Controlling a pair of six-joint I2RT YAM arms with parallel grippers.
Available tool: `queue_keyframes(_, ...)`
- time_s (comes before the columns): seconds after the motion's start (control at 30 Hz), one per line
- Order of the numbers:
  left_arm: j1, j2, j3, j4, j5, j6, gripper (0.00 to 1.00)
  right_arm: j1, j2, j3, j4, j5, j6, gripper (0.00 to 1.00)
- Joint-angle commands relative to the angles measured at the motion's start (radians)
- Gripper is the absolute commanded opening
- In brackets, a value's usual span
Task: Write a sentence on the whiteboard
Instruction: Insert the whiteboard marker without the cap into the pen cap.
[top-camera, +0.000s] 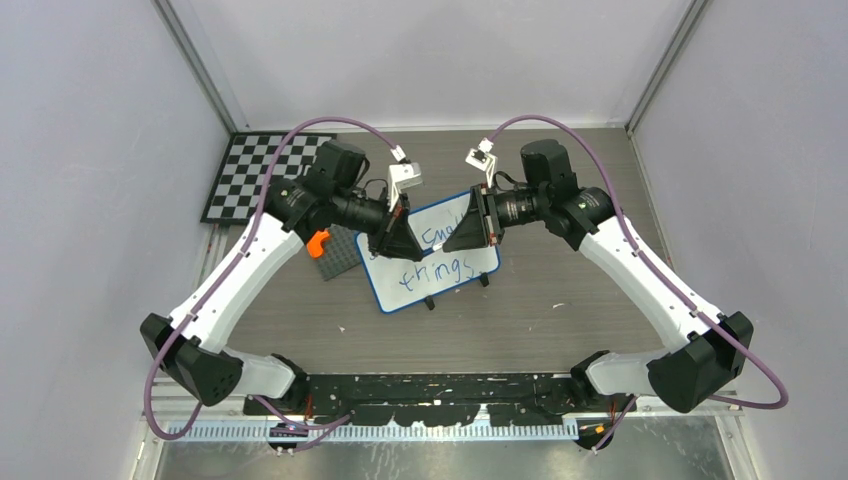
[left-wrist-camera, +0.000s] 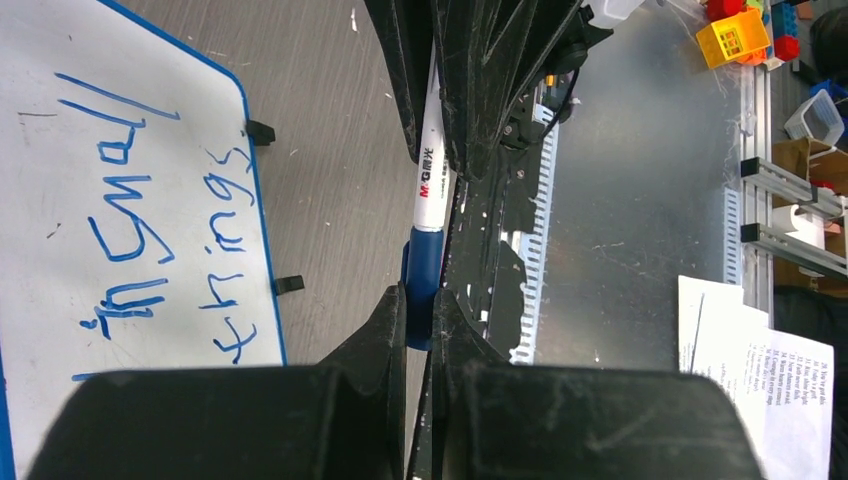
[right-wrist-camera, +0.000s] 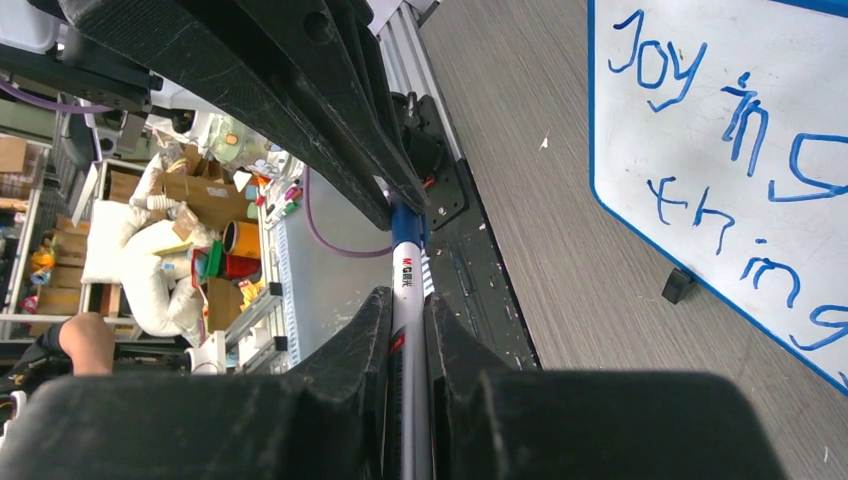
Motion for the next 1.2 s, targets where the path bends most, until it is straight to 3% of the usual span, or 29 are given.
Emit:
queue_keyframes(0.0, -0.021, 0.017, 0.085, 0.183, 0.079, -0.055, 0.00, 0.047, 0.005, 0.009, 0.009, -0.034, -0.030, 0.00)
queue_keyframes(0.53, -0.025, 0.052, 0.090, 0.298, 0.174, -0.213, 0.00, 0.105, 0.012, 0.041, -0.110, -0.068, -0.173, 0.00)
queue_keyframes(0.7, -0.025, 0.044, 0.075, 0.292, 0.156, -0.202, 0.00, 0.105, 0.008, 0.049, -0.117, -0.043, -0.174, 0.00)
queue_keyframes(0.9, -0.021, 0.025, 0.063, 0.191, 0.058, -0.088, 0.01, 0.075, 0.003, 0.073, -0.125, 0.018, -0.168, 0.00)
queue_keyframes(1.03, -0.001, 0.004, 0.066, 0.114, 0.008, 0.006, 0.33, 0.041, -0.010, 0.078, -0.124, 0.062, -0.154, 0.00)
queue_keyframes(1.17, 0.001, -0.022, 0.086, 0.030, -0.057, 0.111, 0.51, 0.026, -0.021, 0.063, -0.124, 0.097, -0.147, 0.00)
